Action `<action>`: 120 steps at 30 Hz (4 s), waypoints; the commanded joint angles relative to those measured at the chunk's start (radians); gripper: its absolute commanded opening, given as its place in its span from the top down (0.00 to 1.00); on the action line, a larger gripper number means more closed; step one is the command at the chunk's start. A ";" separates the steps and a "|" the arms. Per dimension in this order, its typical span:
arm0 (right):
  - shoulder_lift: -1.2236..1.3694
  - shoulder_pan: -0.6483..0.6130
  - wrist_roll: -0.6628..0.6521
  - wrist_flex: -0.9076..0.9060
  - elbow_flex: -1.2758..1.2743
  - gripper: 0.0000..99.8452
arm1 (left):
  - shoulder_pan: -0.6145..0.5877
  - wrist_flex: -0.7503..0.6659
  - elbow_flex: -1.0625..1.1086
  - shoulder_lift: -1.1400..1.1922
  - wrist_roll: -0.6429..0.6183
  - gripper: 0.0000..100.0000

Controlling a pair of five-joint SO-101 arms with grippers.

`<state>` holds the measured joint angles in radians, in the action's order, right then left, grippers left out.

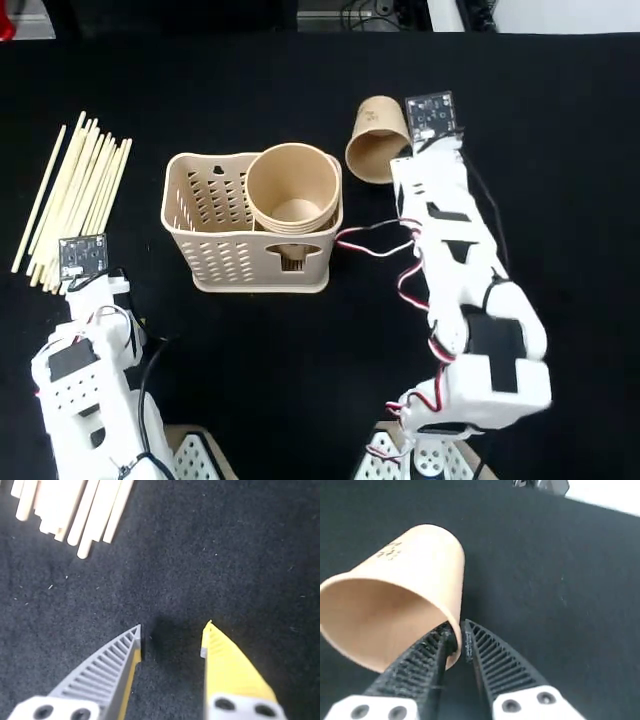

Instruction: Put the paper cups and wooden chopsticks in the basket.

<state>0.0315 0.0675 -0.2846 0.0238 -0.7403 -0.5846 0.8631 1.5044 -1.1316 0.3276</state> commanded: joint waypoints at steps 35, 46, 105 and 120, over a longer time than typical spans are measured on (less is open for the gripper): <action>-1.283 -0.410 0.198 -1.292 0.478 0.99 | 0.001 -0.008 -0.002 -0.012 0.003 0.80; -1.032 -0.414 0.239 -1.376 0.492 0.99 | 0.001 -0.008 -0.002 -0.012 0.003 0.80; -1.063 -0.365 -0.006 -1.396 0.464 0.97 | 0.001 0.032 -0.005 -0.012 0.005 0.80; -1.778 -0.044 -0.184 -1.162 -0.538 0.99 | 0.001 0.028 -0.004 -0.012 0.005 0.80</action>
<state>-1.5904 -0.0077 -0.4242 -1.2589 -1.0487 -0.5846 0.8907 1.5075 -1.1316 0.3261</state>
